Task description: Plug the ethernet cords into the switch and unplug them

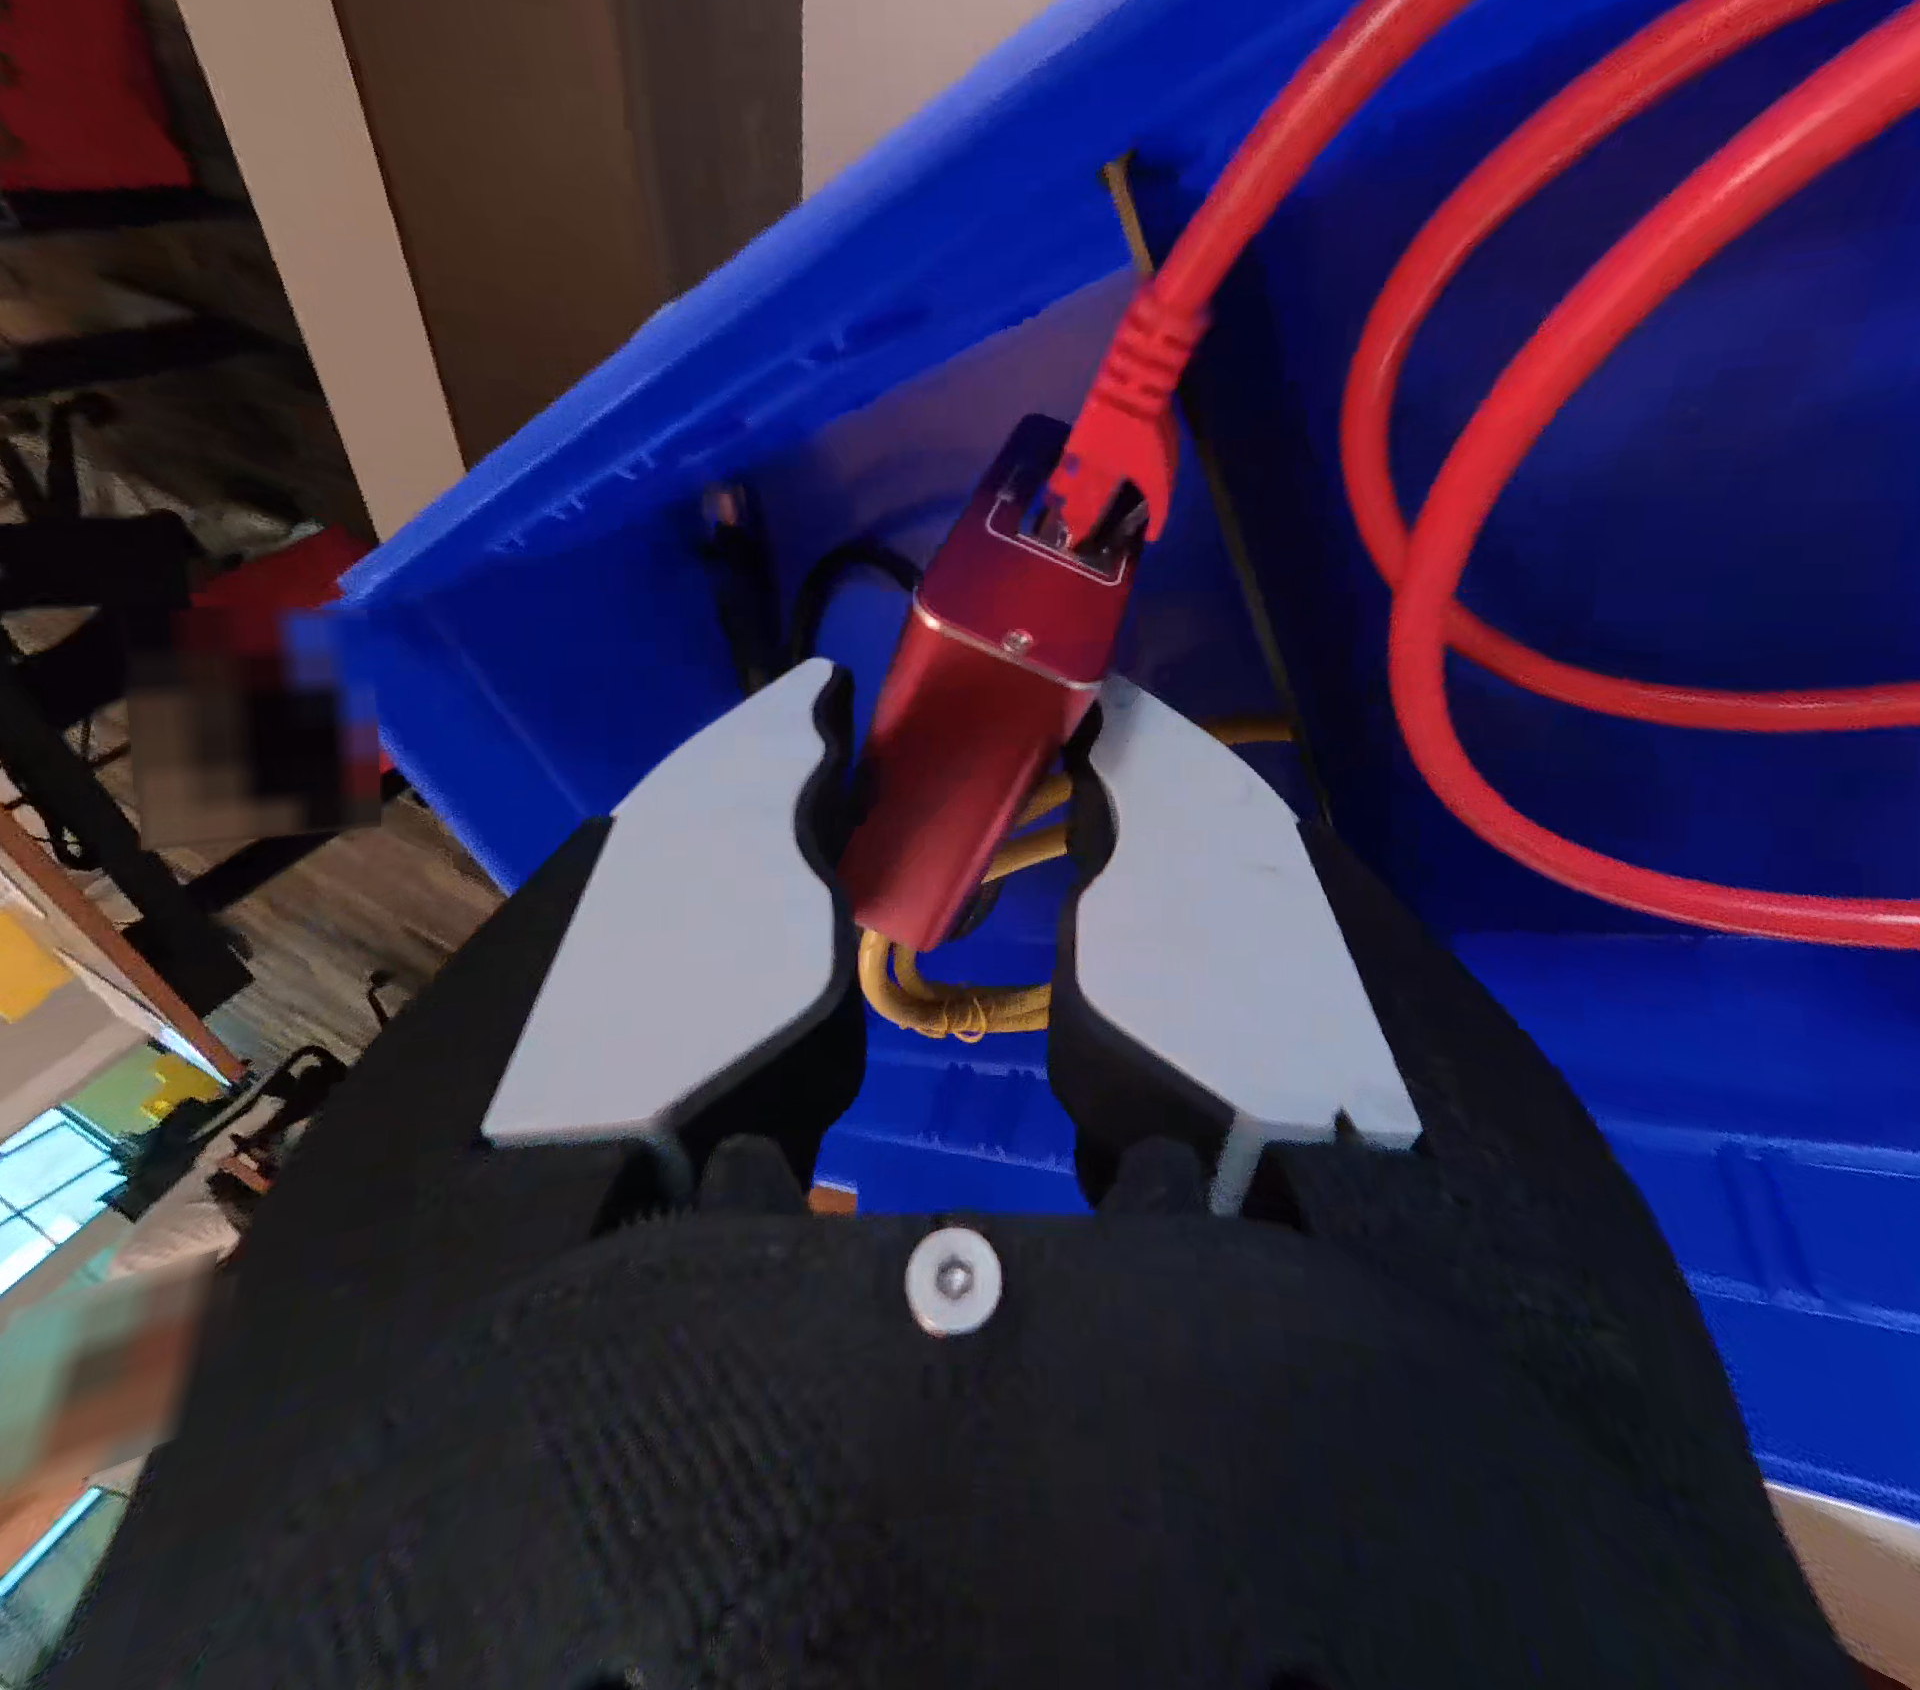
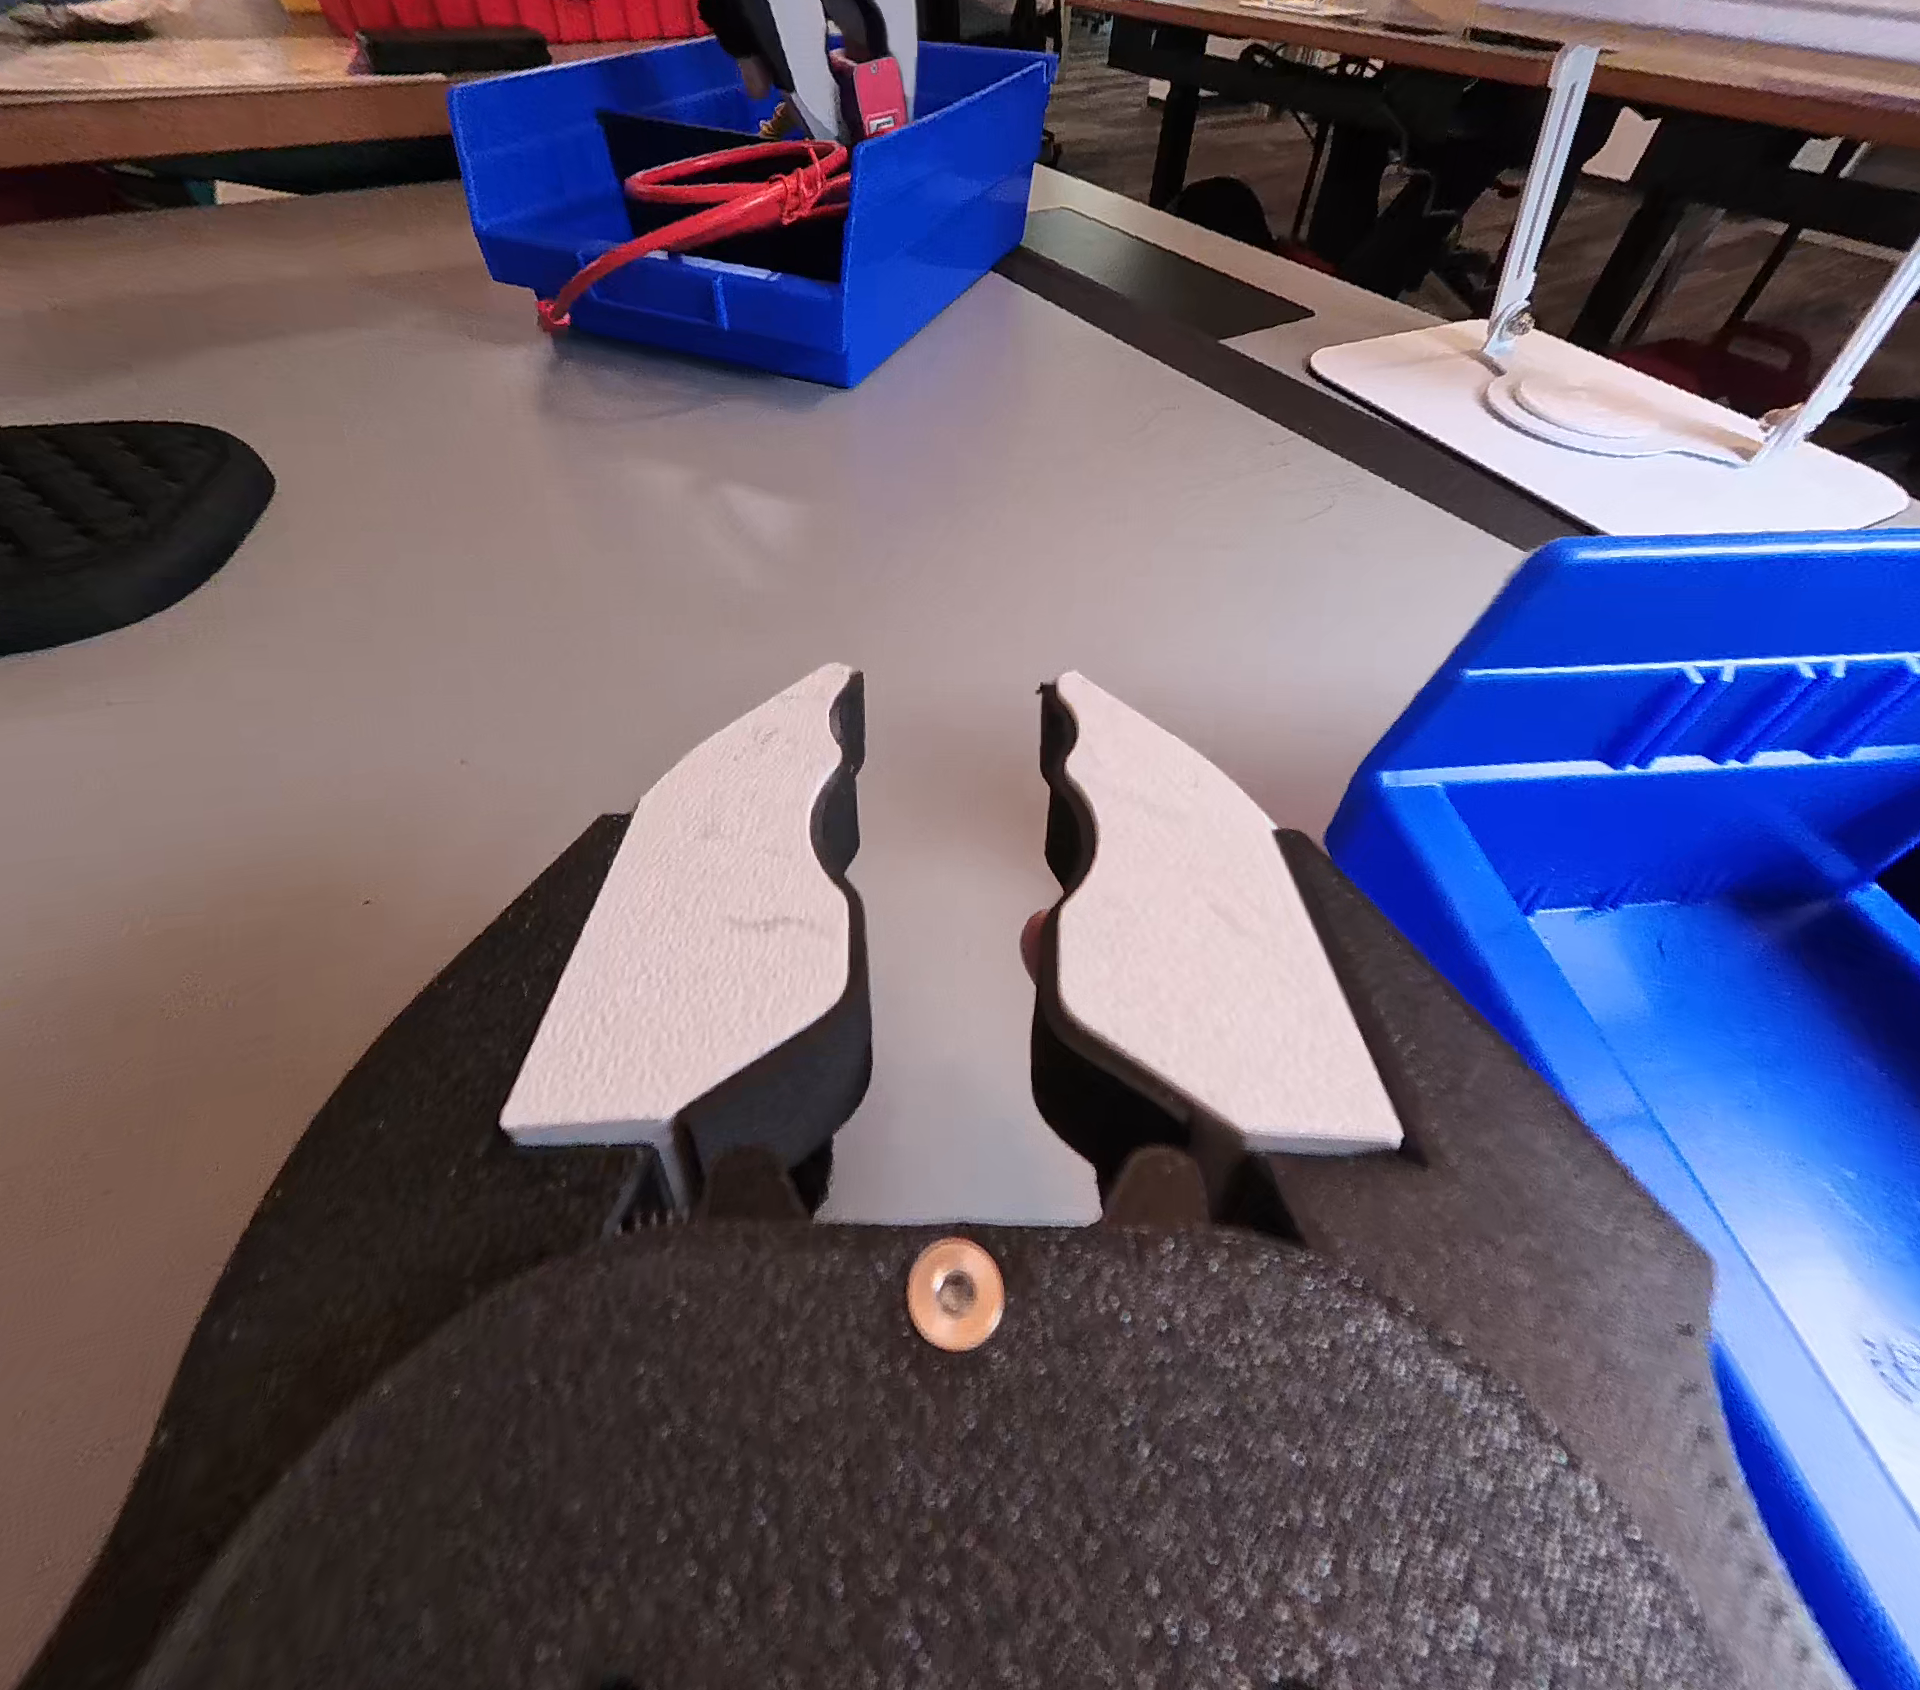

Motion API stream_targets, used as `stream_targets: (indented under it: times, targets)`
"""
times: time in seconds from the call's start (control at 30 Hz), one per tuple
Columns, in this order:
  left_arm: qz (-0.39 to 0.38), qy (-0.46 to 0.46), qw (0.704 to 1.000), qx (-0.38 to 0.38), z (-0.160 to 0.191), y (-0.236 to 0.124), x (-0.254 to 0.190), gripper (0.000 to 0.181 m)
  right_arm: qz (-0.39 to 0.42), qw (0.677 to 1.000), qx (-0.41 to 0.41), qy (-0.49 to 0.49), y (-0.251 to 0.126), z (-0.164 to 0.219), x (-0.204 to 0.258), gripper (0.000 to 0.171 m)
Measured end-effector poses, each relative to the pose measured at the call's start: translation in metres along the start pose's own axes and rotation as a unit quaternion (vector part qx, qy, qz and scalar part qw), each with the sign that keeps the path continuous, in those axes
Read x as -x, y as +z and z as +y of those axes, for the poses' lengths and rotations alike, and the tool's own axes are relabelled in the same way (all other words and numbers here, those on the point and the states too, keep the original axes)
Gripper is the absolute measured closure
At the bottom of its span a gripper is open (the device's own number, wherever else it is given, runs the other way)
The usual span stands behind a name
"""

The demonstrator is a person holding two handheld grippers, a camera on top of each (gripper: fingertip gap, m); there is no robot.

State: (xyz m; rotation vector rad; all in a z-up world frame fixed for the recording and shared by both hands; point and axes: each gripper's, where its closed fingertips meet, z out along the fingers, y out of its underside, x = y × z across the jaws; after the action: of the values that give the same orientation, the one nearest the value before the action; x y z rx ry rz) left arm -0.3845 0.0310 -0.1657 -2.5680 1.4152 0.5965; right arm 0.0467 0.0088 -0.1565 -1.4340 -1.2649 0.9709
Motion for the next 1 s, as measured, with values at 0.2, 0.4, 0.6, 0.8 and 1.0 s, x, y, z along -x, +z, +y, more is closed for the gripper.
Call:
stream_targets:
  times: [0.2,0.4,0.6,0.8,1.0]
  targets:
    - [-0.002,-0.055,0.997,-0.049,0.01,-0.029,0.01,0.148,-0.002,1.0,0.003,0.002,0.001,0.002,0.001,0.142]
    - [-0.067,-0.139,0.978,-0.138,0.02,-0.103,0.04,0.153,0.0,1.0,-0.01,0.011,0.0,-0.006,0.001,0.144]
    - [-0.14,-0.221,0.932,-0.25,0.012,-0.2,0.066,0.153,0.014,0.999,-0.045,0.0,-0.004,-0.036,-0.003,0.144]
    - [-0.104,-0.255,0.854,-0.441,-0.051,-0.291,0.051,0.153,0.062,0.992,-0.11,-0.021,-0.011,-0.125,-0.019,0.148]
    - [0.024,-0.234,0.766,-0.598,-0.138,-0.318,-0.01,0.153,0.029,0.983,-0.181,-0.01,-0.021,-0.227,-0.023,0.141]
